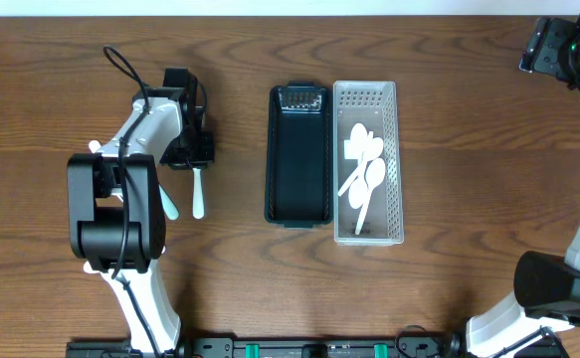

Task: Pack container
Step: 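Lower the left gripper onto the upright white fork and grasp it, then carry the fork with the left gripper into the black tray and release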

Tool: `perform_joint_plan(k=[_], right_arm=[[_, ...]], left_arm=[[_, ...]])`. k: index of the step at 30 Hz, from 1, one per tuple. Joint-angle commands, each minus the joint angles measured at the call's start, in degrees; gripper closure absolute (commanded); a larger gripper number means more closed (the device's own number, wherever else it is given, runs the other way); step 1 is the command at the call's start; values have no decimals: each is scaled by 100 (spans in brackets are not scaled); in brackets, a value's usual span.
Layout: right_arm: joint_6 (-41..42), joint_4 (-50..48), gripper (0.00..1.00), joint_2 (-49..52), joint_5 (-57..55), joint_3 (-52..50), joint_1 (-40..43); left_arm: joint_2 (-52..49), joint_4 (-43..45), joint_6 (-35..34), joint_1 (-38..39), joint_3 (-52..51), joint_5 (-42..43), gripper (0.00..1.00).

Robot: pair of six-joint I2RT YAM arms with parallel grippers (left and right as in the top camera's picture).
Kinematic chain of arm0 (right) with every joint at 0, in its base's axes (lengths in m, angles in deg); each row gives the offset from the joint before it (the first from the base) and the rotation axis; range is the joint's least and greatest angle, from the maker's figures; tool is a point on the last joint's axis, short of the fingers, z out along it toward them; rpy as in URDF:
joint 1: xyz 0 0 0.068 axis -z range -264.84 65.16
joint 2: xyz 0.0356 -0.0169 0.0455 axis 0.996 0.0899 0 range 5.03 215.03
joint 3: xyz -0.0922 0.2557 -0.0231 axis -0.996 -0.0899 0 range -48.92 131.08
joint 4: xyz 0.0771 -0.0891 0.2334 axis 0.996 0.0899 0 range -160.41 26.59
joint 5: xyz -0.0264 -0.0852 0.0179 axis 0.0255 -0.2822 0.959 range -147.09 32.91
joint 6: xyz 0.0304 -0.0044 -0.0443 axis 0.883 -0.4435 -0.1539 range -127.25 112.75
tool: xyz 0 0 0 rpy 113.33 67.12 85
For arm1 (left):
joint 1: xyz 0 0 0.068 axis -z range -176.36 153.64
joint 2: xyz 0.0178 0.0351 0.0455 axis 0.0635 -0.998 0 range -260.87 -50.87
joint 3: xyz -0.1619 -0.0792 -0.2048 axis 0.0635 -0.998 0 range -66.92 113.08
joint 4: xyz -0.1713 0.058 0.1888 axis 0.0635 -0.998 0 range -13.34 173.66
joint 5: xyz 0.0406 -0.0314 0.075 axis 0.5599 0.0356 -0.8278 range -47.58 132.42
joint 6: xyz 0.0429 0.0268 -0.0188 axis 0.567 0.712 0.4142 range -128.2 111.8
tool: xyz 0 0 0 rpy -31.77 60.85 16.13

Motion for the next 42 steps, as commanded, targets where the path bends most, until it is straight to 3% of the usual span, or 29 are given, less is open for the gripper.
perform_joint_plan(k=[1, 8, 13, 19, 27, 36, 38, 42], right_arm=[[-81, 15, 23, 15, -15, 59, 33], [-81, -15, 23, 15, -15, 59, 33], [-81, -28, 23, 15, -15, 57, 33], [-85, -22, 23, 15, -13, 57, 33], [-149, 153, 23, 15, -13, 57, 33], [-149, 243, 22, 15, -15, 57, 33], [-149, 240, 22, 15, -13, 57, 33], [-149, 247, 22, 15, -15, 57, 33]], left_arm=[[68, -138, -33, -7, 94, -173, 81], [953, -785, -31, 398, 730, -173, 81], [1755, -1309, -101, 1220, 1574, -173, 81], [2055, -855, -918, 2356, 2087, -173, 81], [1191, -444, -1687, 2983, 2087, -173, 81], [-103, -549, -1705, 2968, 2081, -170, 81], [-271, -551, -1705, 2968, 2079, -170, 69], [-417, -549, -1698, 2966, 2079, -173, 55]])
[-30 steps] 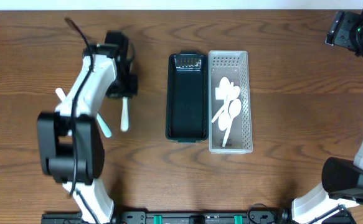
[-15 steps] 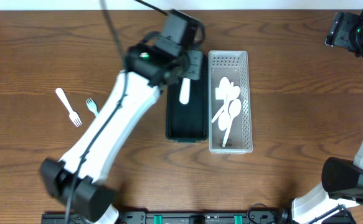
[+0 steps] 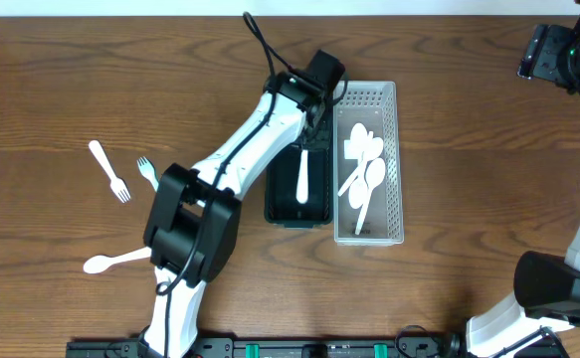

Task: Pack container
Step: 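Carry the fork with the left gripper into the black tray and release, then grasp the mint-green fork with the left gripper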

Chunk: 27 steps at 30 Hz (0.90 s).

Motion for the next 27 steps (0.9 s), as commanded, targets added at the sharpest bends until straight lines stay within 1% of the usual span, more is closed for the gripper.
perform_joint_plan(k=[1, 3, 6, 7, 11, 13, 15, 17, 18, 20, 21, 24, 27], right_arm=[[-92, 17, 22, 15, -13, 57, 33], [-92, 15, 22, 15, -13, 57, 33], [-92, 13, 22, 15, -15, 57, 33], [-94, 13, 22, 15, -15, 57, 33], [-201, 15, 21, 15, -15, 57, 33], [-361, 28, 19, 15, -15, 57, 35], [-522, 28, 19, 15, -15, 57, 35], [-540, 22, 18, 15, -15, 57, 35], [-540, 2, 17, 15, -15, 57, 35], [-540, -48, 16, 15, -15, 57, 35], [-540, -107, 15, 15, -15, 57, 33], [-538, -293, 14, 15, -13, 57, 33], [-531, -511, 14, 15, -11, 57, 33]], left_arm=[[-37, -11, 7, -20, -31, -24, 51], [22, 24, 210, -22, -31, -48, 48], [240, 17, 485, -24, 15, -264, 48], [398, -13, 595, -24, 74, -481, 48], [1141, -232, 979, -59, 243, -1058, 33], [1661, -415, 973, -188, 243, -1410, 32], [2109, -660, 946, -448, 243, -1460, 31], [2444, -916, 706, -811, 243, -1460, 30], [2638, -1110, 457, -1137, 240, -1460, 29], [2791, -1333, 144, -1580, 240, -1447, 24], [2846, -1486, -136, -1923, 240, -1414, 22], [2830, -1757, -671, -2712, 173, -1180, 19], [2743, -1744, -1093, -3412, -129, -820, 19]])
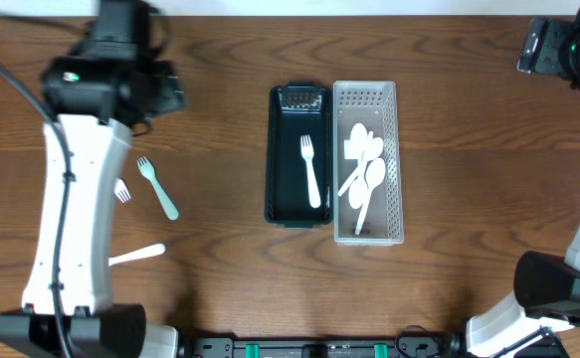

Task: Pack container
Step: 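Grasp the mint-green fork with the left gripper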

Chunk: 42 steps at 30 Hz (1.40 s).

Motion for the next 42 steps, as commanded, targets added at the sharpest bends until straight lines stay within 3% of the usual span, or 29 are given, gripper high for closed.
perform_joint_plan(k=[1, 6, 15, 37, 42], right_arm=[[-107, -149, 14, 15, -11, 57, 33], [-116, -352, 13, 15, -13, 57, 33], [-160, -455, 13, 15, -13, 57, 33], [-267, -310, 14, 15, -15, 57, 109], [-267, -313, 15, 15, -17, 57, 127]], left_arm=[[-267, 11, -828, -656, -422, 442, 19], [-522, 763, -885, -1241, -1373, 981, 18], [-1132, 2131, -798, -1342, -2857, 1038, 12], [-2518, 2997, 699, -1344, -2942, 1051, 11], [-2618, 2953, 791, -1344, -2946, 1147, 17]])
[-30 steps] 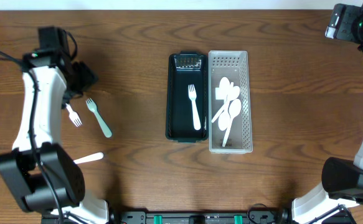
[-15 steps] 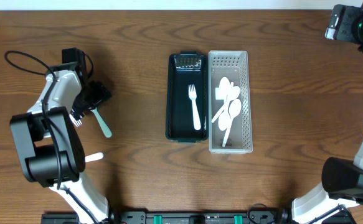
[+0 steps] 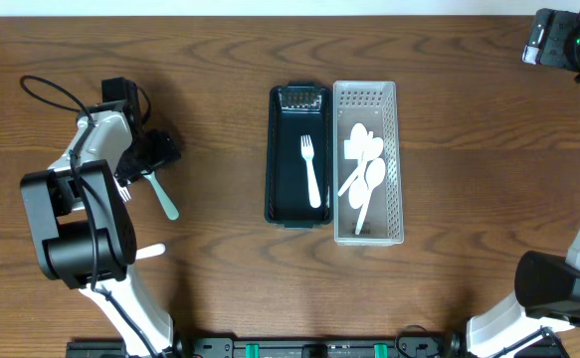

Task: Pack container
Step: 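Grasp the mint-green fork with the left gripper, then place the green fork into the black tray with the left gripper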

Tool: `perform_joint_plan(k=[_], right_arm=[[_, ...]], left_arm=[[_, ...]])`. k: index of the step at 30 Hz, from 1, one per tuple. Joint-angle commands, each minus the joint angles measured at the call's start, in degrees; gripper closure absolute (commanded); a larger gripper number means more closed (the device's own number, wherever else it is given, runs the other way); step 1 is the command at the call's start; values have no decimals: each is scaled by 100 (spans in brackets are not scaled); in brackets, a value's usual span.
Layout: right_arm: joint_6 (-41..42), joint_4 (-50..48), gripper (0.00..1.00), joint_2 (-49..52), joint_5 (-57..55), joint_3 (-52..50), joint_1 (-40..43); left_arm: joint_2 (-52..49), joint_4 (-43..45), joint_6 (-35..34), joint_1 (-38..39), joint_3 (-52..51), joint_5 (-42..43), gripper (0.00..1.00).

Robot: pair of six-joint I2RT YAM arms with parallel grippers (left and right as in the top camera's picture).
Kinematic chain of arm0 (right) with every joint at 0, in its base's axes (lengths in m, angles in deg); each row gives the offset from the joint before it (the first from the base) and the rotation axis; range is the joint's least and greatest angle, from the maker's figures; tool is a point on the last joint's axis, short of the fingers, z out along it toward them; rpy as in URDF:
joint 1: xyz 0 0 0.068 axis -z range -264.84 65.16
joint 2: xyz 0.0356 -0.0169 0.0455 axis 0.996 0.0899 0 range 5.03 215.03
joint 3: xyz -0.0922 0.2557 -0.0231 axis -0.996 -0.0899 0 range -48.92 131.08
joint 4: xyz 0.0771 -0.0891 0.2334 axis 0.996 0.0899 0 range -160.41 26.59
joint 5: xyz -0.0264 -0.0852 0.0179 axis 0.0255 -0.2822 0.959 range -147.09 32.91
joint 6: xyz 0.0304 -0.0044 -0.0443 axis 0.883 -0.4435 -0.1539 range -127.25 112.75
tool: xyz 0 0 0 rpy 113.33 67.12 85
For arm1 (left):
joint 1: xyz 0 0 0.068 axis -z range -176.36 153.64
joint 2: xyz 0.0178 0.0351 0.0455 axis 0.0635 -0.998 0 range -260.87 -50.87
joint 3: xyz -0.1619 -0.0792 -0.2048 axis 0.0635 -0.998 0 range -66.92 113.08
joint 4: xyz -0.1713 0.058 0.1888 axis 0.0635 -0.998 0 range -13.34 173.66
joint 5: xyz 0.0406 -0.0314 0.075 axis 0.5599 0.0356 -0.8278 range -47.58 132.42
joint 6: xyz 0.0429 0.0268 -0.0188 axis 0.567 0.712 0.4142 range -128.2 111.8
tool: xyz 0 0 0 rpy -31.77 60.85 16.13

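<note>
A black container (image 3: 282, 189) stands mid-table with one white fork (image 3: 312, 171) lying in it. Beside it on the right, a white perforated basket (image 3: 394, 159) holds several white spoons (image 3: 364, 174). My left gripper (image 3: 155, 154) sits low over the head of a pale green fork (image 3: 166, 199); its fingers are hidden from above. A white fork (image 3: 124, 193) peeks out beside the left arm, and a white spoon (image 3: 151, 251) lies nearer the front. The right gripper (image 3: 558, 35) stays at the far right corner, away from everything.
The left arm's base and links (image 3: 76, 224) cover part of the table's left side and part of the loose cutlery. The right arm's base (image 3: 558, 288) stands at the front right.
My left gripper has come down from the far left corner to the head of the green fork. The green fork, the white fork in the container and the spoons lie as before.
The left gripper was first at a white fork on the left of the table. Then it was over the black container with that fork below it. Then the fork lay in the container and the arm was back at the far left. Now the gripper is at the green fork.
</note>
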Motion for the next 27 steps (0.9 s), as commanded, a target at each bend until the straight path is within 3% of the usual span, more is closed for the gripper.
perform_joint_plan(k=[1, 6, 8, 21, 27], right_arm=[[-85, 9, 15, 15, -13, 57, 76], [-85, 11, 17, 15, -11, 57, 114], [-85, 11, 16, 15, -11, 57, 114], [-85, 28, 18, 15, -11, 57, 118], [-85, 7, 18, 15, -11, 57, 118]], left_arm=[[-369, -90, 214, -9, -74, -24, 21], [-369, -120, 216, -9, -74, -26, 50], [-369, -120, 216, -9, -74, -26, 56], [-249, -199, 219, 9, -59, -31, 72], [289, -798, 522, 323, 356, -37, 79]])
